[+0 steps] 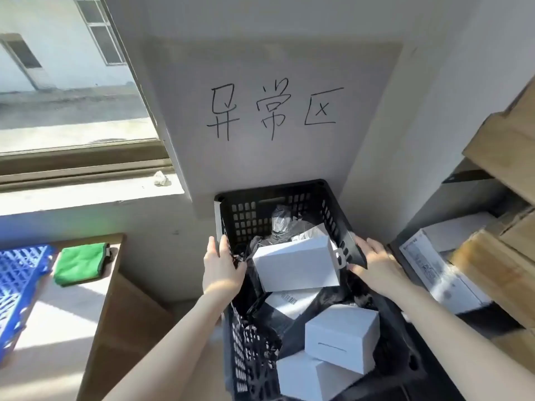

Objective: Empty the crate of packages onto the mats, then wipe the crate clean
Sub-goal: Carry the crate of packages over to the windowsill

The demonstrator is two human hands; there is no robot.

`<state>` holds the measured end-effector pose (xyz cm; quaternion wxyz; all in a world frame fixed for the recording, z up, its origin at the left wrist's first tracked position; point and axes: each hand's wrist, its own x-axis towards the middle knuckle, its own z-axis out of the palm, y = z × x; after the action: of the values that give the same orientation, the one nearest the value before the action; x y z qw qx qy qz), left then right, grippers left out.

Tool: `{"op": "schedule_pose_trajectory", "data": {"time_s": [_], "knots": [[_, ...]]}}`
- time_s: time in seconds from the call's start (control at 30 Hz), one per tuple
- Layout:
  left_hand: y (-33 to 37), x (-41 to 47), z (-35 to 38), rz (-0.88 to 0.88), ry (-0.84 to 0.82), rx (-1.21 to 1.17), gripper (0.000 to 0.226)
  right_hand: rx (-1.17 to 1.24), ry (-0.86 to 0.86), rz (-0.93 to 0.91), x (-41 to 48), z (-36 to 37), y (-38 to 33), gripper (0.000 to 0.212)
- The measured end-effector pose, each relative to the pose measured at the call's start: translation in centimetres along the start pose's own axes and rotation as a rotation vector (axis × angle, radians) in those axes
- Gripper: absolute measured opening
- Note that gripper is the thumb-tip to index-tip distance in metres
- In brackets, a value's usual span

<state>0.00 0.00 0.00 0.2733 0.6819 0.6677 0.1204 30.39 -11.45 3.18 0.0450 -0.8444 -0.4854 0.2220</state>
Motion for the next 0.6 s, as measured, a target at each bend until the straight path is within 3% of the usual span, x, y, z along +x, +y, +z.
{"op": "schedule_pose_trajectory", "data": {"time_s": [0.13,0.2,0.43,0.6], "knots": [[-0.7,0.7,1.1,-0.048,-0.051,0.034,0.07,0.049,-0.082,0.025,2.4,0.9,0.0,0.07],[-1.3,0.8,1.4,-0.027,0.005,0.065,0.068,0.039,-0.088,0.008,3.4,1.3,-0.4,0.07],[-1.0,0.2,2.2,-0.148,0.106,0.105,0.068,-0.054,0.022,0.07,5.4,1.6,-1.2,0.071],[-0.8,0.3,2.4,-0.19,0.106,0.106,0.063,-0.013,0.088,-0.01,6.2,1.6,-0.4,0.057]]}}
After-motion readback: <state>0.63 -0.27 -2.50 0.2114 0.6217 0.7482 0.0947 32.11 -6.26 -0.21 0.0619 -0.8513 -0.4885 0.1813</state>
